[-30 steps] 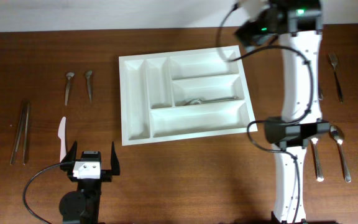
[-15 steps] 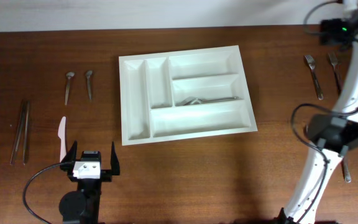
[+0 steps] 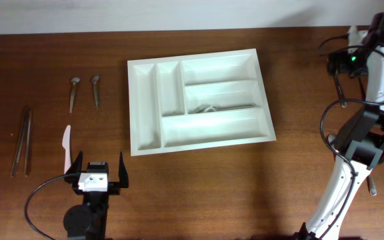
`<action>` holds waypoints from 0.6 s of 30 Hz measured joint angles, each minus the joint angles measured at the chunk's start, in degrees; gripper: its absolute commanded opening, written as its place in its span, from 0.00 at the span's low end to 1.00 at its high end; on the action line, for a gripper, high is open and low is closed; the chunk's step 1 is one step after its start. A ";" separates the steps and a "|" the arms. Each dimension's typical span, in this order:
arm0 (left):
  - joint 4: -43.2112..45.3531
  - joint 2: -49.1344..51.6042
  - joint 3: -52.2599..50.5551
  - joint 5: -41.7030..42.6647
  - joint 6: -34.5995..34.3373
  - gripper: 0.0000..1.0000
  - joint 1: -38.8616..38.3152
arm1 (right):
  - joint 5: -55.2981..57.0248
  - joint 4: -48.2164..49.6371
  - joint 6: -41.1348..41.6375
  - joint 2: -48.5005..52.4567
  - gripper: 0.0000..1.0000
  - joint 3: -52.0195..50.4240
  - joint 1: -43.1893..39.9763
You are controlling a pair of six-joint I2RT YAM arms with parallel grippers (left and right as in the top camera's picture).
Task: Pack container
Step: 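Move the right gripper back over the next fork at top right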
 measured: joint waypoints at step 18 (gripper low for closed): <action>0.00 0.00 0.00 0.00 0.00 0.99 0.00 | 0.00 2.69 -2.08 1.22 0.99 -6.64 -0.09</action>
